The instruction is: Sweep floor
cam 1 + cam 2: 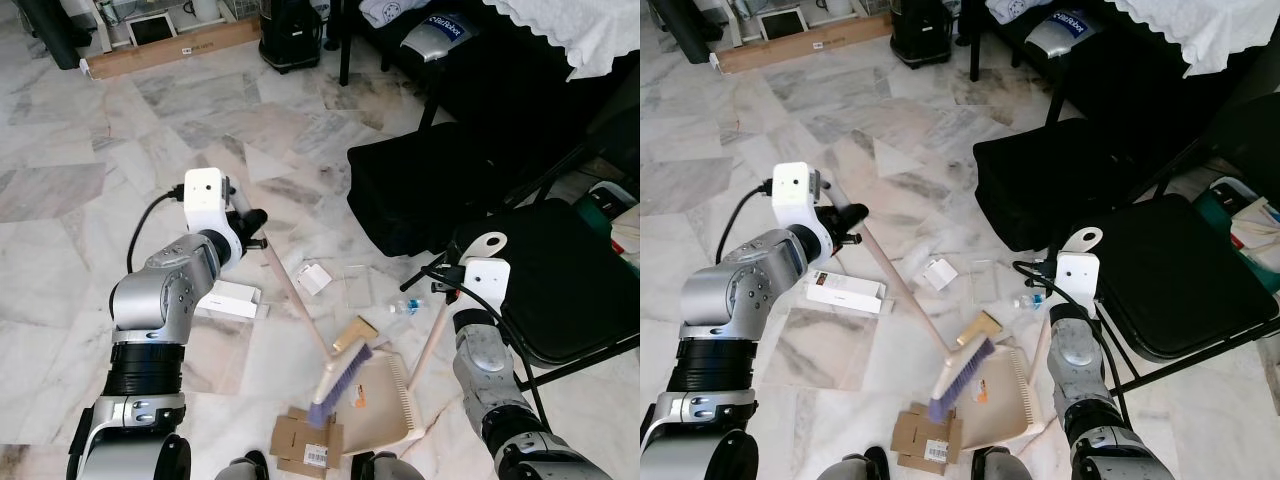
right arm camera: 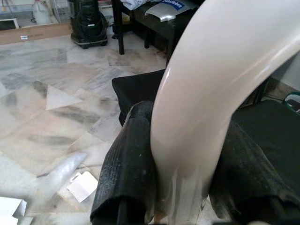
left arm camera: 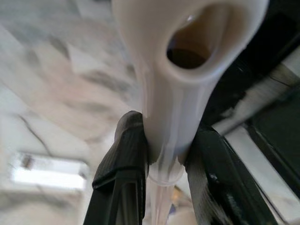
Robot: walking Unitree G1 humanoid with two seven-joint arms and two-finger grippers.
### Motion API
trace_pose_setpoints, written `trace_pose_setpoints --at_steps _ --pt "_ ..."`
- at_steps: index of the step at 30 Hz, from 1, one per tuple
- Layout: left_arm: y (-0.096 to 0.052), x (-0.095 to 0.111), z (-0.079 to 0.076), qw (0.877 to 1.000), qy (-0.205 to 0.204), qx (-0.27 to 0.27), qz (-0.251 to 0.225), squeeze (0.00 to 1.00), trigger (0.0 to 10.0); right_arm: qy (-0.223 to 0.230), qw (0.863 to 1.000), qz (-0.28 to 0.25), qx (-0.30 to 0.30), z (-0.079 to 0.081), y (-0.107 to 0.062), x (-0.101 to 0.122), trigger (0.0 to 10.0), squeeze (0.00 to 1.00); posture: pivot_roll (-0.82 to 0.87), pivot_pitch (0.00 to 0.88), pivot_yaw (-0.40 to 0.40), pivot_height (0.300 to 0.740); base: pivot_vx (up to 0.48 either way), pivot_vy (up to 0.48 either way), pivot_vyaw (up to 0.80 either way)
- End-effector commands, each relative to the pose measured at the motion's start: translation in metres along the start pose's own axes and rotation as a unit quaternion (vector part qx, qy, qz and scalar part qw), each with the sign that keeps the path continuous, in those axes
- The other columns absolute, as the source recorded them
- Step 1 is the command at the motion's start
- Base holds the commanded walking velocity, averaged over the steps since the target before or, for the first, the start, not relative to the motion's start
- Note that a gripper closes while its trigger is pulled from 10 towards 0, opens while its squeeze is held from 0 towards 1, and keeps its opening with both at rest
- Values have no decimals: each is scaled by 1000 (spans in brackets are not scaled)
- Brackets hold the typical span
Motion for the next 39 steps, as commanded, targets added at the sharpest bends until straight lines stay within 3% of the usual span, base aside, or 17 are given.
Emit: trace_pose_setpoints --at_steps 1,3,4,6,11,19,27,39 --pt "-2 20 5 998 35 17 -48 0 10000 -1 1000 25 9 3 -5 -12 10000 0 50 165 -30 740 0 0 0" --pt "-5 21 9 994 66 25 -78 0 10000 -2 1000 23 7 3 -6 -13 10000 0 48 161 -30 740 0 0 0" --pt "-12 15 19 990 89 43 -105 0 10000 0 1000 17 -6 -2 -7 -12 10000 0 36 153 -31 740 0 0 0" --pt "-14 11 22 988 93 48 -111 0 10000 1 1000 15 -10 -3 -7 -11 10000 0 34 151 -32 740 0 0 0" --pt "-35 -11 53 983 79 103 -129 0 10000 0 1000 4 -15 -6 -14 -13 10000 0 26 140 -37 740 0 0 0" --pt "-54 -48 74 974 103 149 -135 0 10000 2 999 8 -35 -14 -28 -24 10000 0 9 103 -38 740 0 0 0" --pt "-62 -65 79 968 120 175 -137 0 10000 18 998 -7 -56 -17 -35 -21 10000 0 -1 81 -35 740 0 0 0" --pt "-50 -56 71 966 129 157 -161 0 10000 22 997 -8 -72 -20 -34 -17 10000 0 -4 90 -17 740 0 0 0"
Point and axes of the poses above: a point about 5 cm out from each wrist's last joint towards the gripper, its own y axis pointing out of the wrist towards the gripper, its own x axis along the axis of the wrist's last joint, z = x × y, the point moved 5 cm from there along y, pointing out of the wrist towards the gripper, and after that the axes turned 8 degrees about -y, right-handed, at the moved point
